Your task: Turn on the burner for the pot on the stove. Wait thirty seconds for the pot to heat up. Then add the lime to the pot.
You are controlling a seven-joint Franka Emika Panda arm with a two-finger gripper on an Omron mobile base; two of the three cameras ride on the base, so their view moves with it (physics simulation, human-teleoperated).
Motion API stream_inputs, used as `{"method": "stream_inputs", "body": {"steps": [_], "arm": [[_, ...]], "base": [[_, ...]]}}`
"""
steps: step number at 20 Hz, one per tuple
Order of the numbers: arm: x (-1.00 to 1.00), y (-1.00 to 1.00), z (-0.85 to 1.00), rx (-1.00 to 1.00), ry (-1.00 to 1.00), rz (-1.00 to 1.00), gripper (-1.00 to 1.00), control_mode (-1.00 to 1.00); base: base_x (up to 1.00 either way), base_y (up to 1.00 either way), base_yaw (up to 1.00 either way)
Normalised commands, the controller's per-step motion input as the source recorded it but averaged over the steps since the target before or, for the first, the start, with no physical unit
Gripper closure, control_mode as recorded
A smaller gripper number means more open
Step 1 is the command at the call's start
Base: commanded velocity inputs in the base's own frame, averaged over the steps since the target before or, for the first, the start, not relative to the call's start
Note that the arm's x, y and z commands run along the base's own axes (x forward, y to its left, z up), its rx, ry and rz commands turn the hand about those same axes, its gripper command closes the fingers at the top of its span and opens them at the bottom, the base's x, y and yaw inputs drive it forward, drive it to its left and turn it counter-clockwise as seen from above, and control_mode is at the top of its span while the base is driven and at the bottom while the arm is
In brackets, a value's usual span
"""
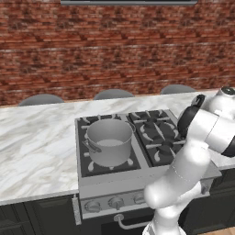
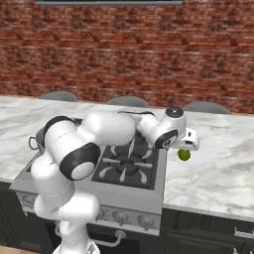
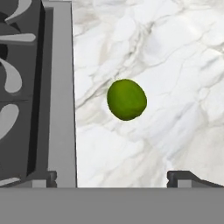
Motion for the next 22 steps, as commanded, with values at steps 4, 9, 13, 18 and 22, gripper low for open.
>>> {"method": "stream_inputs", "body": {"steps": [4, 9, 13, 18, 22], "arm": [[0.36, -0.18, -0.08, 0.0, 0.0, 0.0, -1.0, -1.0], [0.2, -0.38, -0.07, 0.0, 0.0, 0.0, -1.0, -1.0], [0.13, -0.27, -0.09, 0.0, 0.0, -0.01, -1.0, -1.0], [0.16, -0.13, -0.18, 0.0, 0.0, -0.01, -1.0, -1.0], [0.19, -0.04, -0.19, 0.0, 0.0, -0.01, -1.0, -1.0]], "base": [[0.0, 0.0, 0.0], [0.0, 0.0, 0.0], [0.0, 0.0, 0.0], [0.0, 0.0, 0.0], [0.0, 0.0, 0.0]]}}
